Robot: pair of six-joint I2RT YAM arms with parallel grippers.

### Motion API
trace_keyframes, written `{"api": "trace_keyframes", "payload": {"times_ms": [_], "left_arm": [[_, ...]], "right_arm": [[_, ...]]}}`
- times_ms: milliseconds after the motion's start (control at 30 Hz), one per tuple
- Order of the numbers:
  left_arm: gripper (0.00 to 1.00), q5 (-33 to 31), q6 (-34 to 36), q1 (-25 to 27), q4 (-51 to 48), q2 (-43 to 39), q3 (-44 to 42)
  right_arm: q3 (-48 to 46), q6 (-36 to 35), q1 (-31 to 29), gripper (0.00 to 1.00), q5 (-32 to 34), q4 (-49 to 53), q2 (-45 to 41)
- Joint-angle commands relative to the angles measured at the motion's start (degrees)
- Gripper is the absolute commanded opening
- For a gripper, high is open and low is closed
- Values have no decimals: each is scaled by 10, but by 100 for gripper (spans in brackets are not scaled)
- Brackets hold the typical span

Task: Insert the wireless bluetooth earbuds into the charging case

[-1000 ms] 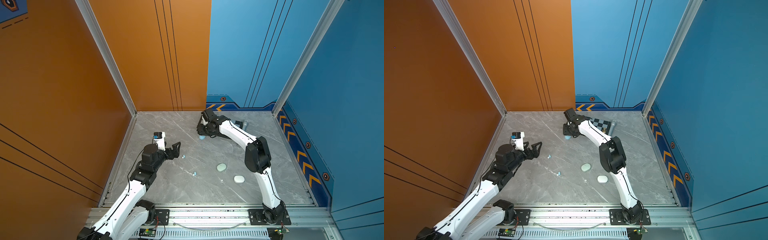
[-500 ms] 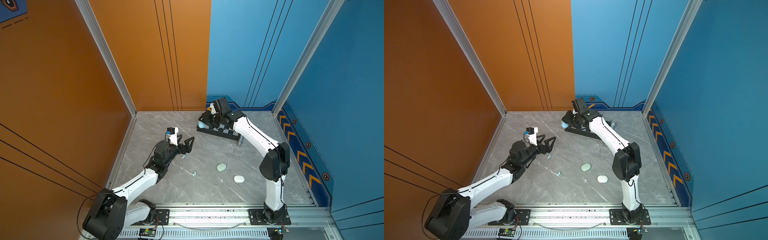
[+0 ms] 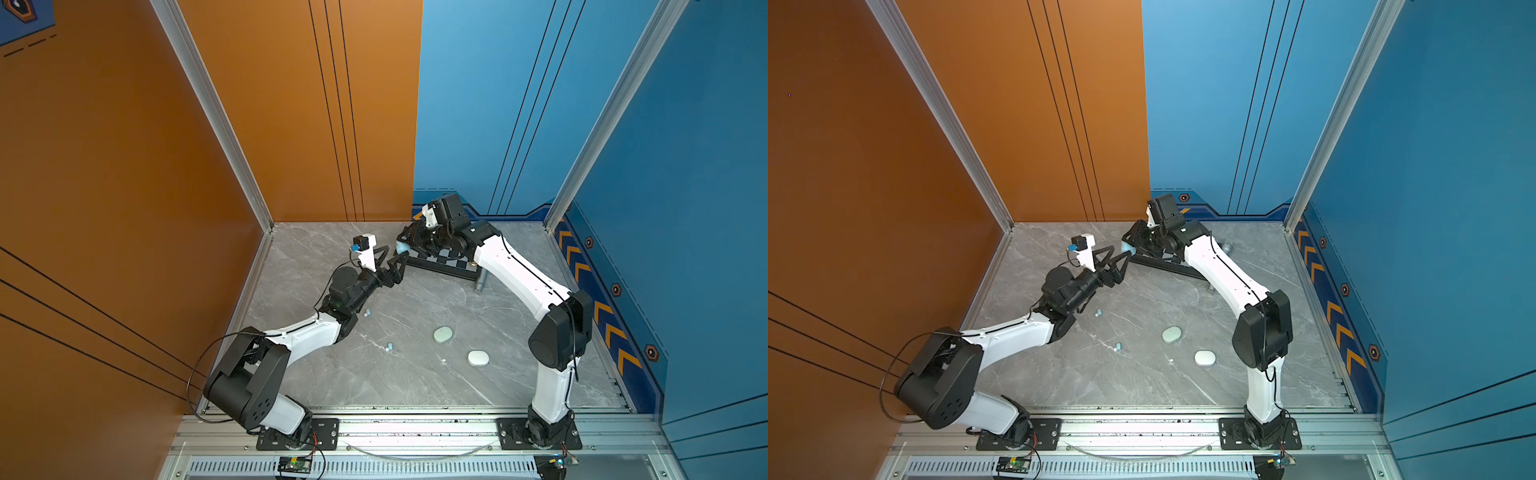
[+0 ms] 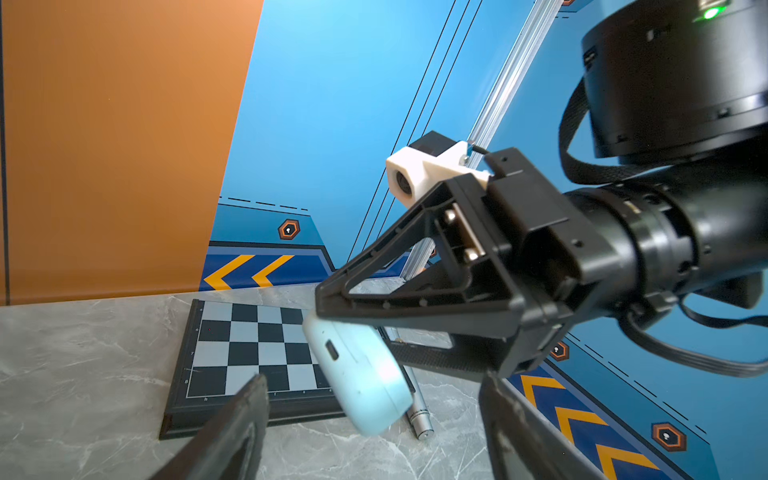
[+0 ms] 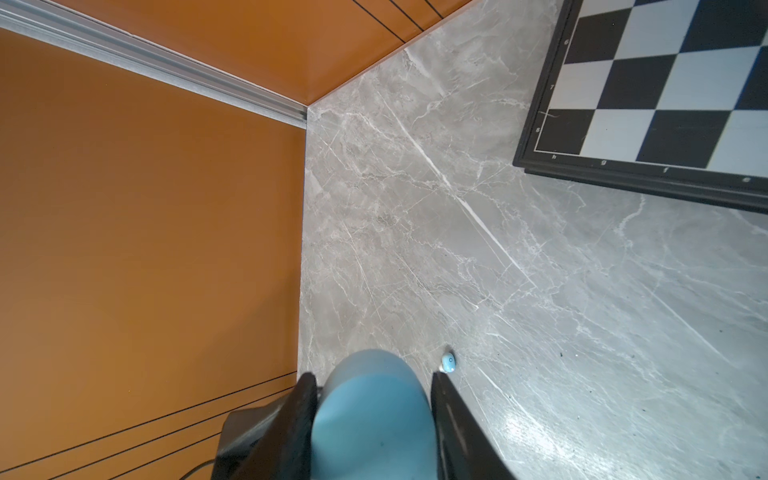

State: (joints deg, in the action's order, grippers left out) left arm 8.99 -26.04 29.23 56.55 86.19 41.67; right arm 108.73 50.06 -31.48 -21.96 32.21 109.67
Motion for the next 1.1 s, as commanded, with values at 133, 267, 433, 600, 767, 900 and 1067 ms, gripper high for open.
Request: {"api": "trace_keyframes", "payload": {"times_ms": [133, 267, 433, 600, 767, 900, 1067], "left_arm": [[74, -23, -4, 13, 21, 33, 31], [69, -25, -4, 19, 22, 44, 44], [56, -22, -6, 20, 22, 57, 57], [36, -13, -8, 21, 22, 63, 64], [25, -4, -13, 21, 22, 67, 64], [13, 18, -7, 20, 22, 66, 64], [8, 100, 1, 2, -1, 50, 58]], "right_arm": [[-18, 10, 5, 26, -23, -24, -33], [-25, 12, 4, 26, -27, -27, -38], [-37, 21, 5, 26, -36, -39, -44], [-47, 26, 7, 26, -38, -49, -54], [-79, 49, 14, 27, -52, -96, -67], [-100, 36, 22, 40, -67, -128, -84], [-141, -72, 47, 65, -103, -127, -135]]}}
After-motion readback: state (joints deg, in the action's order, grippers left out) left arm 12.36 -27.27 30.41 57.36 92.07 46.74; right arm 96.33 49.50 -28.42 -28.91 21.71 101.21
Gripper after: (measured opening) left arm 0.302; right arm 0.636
